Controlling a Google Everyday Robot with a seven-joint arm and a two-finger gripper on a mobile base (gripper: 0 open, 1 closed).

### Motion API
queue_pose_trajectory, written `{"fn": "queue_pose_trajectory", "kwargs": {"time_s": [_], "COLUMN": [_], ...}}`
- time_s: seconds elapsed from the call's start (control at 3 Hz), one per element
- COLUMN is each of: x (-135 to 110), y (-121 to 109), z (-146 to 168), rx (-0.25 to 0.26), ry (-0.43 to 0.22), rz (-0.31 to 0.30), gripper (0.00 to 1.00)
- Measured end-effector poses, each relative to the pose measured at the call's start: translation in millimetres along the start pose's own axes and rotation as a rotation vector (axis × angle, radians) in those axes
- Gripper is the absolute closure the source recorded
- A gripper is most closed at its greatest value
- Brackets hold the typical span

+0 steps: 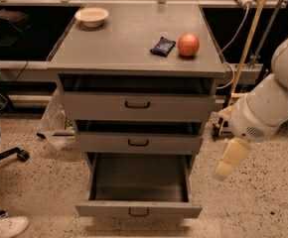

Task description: Close bottom drawer

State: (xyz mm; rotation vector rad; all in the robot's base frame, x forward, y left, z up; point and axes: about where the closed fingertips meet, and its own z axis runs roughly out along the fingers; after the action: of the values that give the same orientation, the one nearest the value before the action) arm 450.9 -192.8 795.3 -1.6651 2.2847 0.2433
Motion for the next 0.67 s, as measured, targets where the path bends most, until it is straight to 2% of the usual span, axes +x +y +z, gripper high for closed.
{"fn": "queue_pose_trajectory", "kwargs": {"time_s": [0.33, 0.67], "x": [35.0, 71.0], "y": [11.1, 18.8], "z": [67.5, 115.1], "rx": [-0.022, -0.048], "ry": [-0.023, -0.037], "rz": [0.073, 0.159], "gripper": [0.00, 0.00]}}
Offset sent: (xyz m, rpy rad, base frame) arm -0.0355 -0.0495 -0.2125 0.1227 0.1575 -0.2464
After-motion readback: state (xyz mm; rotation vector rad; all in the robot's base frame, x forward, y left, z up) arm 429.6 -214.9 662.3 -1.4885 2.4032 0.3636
